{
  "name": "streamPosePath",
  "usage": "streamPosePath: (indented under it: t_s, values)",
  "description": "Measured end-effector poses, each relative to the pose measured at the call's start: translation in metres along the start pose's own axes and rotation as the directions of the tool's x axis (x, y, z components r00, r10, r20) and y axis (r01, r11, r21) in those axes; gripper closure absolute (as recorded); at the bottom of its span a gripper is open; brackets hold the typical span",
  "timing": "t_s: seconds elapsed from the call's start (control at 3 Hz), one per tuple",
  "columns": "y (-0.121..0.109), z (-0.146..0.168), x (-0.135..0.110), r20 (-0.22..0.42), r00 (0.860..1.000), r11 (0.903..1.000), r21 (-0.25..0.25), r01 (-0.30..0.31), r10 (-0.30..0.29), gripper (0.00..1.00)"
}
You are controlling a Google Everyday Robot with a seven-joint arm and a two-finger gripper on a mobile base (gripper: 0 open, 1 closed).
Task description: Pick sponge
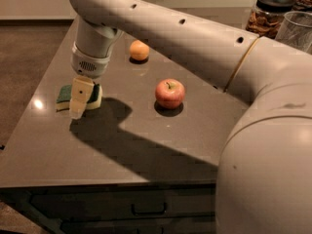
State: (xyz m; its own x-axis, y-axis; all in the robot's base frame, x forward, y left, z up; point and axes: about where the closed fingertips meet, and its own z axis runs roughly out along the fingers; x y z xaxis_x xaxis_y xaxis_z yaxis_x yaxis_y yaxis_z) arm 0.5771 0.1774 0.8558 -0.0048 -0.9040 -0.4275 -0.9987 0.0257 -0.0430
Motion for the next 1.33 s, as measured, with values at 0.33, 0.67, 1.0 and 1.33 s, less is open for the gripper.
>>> streamPosePath:
  t_s: [0.33, 0.67, 1.0, 1.33]
  values:
    - [-0.002, 0.009, -0.001, -0.018, 1.000, 0.9998, -0.017, -0.005, 0.004, 0.23]
    - [-0.003, 0.008, 0.001, -0.019, 1.000, 0.9994, -0.034, -0.009, 0.008, 0.47]
    - [-0.004, -0.007, 0.001, 0.011, 1.000, 0.9989, -0.044, -0.016, 0.017, 0.70]
    - [-0.015, -0.079, -0.001, 0.103, 0.995, 0.9998, -0.014, -0.010, 0.012, 1.00]
